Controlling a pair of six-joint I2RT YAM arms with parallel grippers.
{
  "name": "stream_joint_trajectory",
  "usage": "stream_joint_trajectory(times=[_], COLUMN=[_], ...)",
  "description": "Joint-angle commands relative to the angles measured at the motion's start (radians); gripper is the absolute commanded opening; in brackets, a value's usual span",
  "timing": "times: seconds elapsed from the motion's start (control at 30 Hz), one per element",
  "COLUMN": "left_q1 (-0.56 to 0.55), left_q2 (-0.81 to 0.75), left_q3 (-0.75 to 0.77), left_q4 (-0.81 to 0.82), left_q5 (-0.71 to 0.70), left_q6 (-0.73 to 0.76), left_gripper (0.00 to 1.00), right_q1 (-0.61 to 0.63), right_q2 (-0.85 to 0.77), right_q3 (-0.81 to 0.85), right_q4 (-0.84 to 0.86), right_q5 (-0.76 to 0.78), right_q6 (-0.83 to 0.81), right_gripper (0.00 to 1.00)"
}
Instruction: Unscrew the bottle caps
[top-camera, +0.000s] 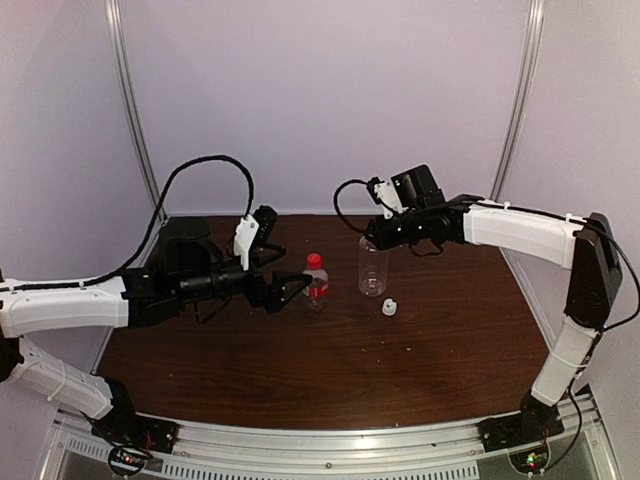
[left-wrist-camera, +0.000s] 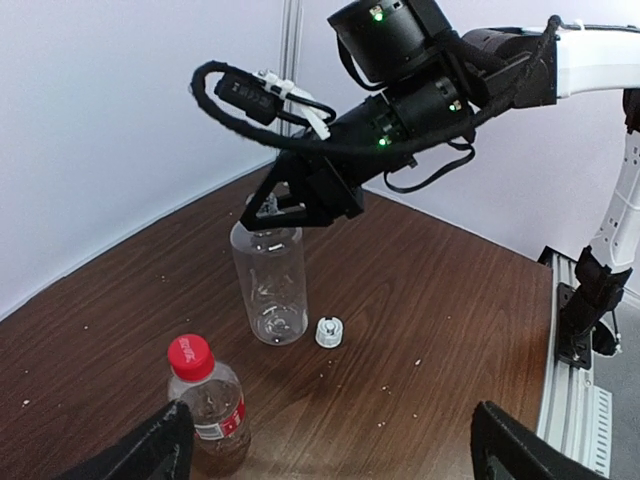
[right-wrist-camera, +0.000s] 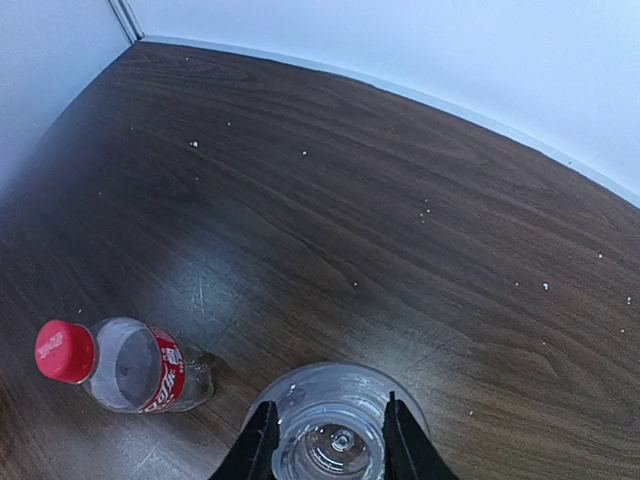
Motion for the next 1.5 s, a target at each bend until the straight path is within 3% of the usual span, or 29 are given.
stream_joint_trajectory(times=[0.0, 0.2, 0.5, 0.83, 1.1, 1.23, 1.47], left_q1=[0.005, 0.005, 0.005, 0.023, 0.061, 0.073, 0.106], left_q2=[-0.018, 0.007, 0.078, 0.146, 0.255, 0.337, 0.478], left_q3=[0.025, 0.055, 0.108, 0.151, 0.250, 0.345, 0.502], left_q4=[-0.010, -0.072, -0.096, -0.130, -0.208, -0.292, -0.417], left_q5=[-0.068, -0.185, -0.201, -0.228, -0.156, -0.111, -0.090], left_q6=[0.013, -0.007, -0.017, -0.017, 0.010, 0.045, 0.079], left_gripper=[0.98, 0.98, 0.98, 0.97, 0.95, 0.92, 0.87], right_q1=[-0.003, -0.003, -0.003, -0.003, -0.002, -0.001, -0.001], right_q2=[0.026, 0.028, 0.010, -0.049, -0.097, -0.144, -0.233], right_q3=[0.011, -0.052, -0.120, -0.138, -0.127, -0.136, -0.169], right_q4=[0.080, 0.133, 0.174, 0.179, 0.169, 0.167, 0.160], right_q5=[-0.035, -0.047, -0.062, -0.076, -0.141, -0.152, -0.158], right_q6=[0.013, 0.012, -0.001, -0.011, -0.009, 0.000, 0.018], right_gripper=[0.00, 0.05, 0.15, 0.48, 0.74, 0.80, 0.82])
